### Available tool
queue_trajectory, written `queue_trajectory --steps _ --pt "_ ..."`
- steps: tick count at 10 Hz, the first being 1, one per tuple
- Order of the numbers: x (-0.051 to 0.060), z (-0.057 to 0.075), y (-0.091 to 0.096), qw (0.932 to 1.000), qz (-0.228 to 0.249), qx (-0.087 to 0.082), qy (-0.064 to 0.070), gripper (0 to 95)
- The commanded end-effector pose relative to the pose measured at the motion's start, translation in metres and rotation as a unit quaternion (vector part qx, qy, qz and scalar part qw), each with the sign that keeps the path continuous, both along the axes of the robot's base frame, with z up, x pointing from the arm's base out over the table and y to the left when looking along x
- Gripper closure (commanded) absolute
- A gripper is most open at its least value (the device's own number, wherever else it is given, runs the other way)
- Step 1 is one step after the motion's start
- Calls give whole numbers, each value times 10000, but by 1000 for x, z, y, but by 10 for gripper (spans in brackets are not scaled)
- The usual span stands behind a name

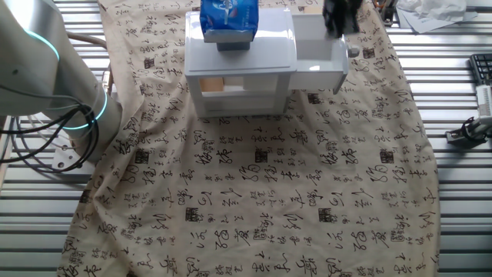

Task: Put things in the drawer

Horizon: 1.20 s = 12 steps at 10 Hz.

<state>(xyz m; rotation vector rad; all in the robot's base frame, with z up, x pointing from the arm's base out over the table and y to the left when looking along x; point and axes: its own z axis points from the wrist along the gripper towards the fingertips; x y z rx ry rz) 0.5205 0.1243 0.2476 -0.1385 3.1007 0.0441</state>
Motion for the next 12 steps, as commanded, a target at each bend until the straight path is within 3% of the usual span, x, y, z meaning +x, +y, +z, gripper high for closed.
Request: queue_trajectory --steps 1,5,12 --pt "1 1 34 9993 -377 -47 -8 950" --pt "1 -15 80 9967 -782 -61 -193 950" --pt "-3 -30 137 9924 -1211 -91 -206 950"
